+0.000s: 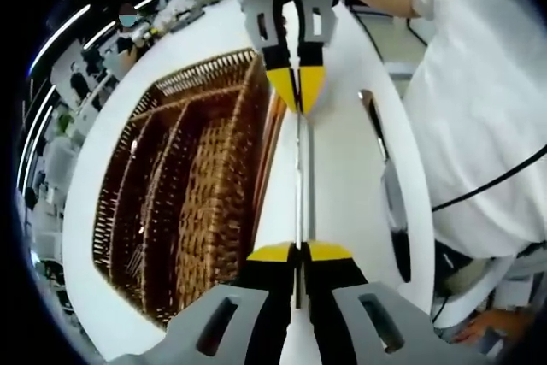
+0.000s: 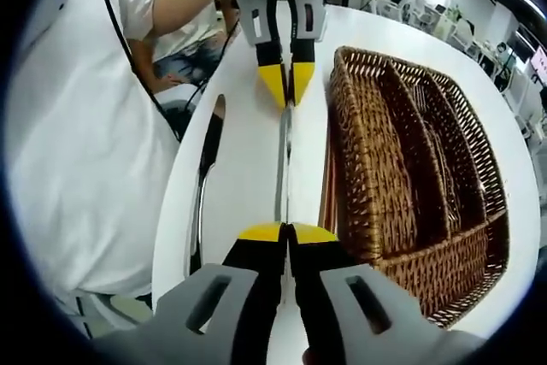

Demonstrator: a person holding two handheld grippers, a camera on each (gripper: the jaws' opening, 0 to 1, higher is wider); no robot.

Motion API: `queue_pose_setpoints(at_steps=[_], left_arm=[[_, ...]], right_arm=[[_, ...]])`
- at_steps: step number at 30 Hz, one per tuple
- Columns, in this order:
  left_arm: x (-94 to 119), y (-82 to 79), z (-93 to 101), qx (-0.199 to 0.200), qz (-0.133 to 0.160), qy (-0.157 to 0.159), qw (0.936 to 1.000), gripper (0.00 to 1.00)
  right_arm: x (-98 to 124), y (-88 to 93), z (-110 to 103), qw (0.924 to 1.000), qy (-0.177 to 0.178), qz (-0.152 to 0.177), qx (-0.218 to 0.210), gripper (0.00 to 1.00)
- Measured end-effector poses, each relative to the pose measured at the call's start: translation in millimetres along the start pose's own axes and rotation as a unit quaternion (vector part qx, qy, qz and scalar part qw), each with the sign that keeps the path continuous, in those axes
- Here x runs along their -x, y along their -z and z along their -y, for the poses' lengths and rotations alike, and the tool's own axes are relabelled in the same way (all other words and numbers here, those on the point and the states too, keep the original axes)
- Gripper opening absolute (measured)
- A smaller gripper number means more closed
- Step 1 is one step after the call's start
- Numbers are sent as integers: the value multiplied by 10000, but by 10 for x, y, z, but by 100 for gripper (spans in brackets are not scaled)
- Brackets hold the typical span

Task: Arrange the knives, forks, and spoons in their matching storage slots by inserting each utensil handle-first until every utensil is classified and aligned in the correct compartment

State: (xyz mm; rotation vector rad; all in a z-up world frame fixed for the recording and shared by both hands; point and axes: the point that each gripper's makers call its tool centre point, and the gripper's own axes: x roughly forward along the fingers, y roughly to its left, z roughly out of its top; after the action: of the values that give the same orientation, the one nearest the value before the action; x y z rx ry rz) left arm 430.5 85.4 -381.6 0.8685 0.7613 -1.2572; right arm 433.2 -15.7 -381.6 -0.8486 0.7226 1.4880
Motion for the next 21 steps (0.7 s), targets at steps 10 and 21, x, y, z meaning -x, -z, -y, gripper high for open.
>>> queue_pose_setpoints(at_steps=[10, 21], left_arm=[[94, 4, -104, -24, -7, -86, 10000, 3], [174, -63, -188, -93, -37, -199, 9998, 3]], right_arm=[[62, -90, 93, 9999, 85, 29, 90, 2], [146, -175, 194, 9997, 192, 57, 163, 2]])
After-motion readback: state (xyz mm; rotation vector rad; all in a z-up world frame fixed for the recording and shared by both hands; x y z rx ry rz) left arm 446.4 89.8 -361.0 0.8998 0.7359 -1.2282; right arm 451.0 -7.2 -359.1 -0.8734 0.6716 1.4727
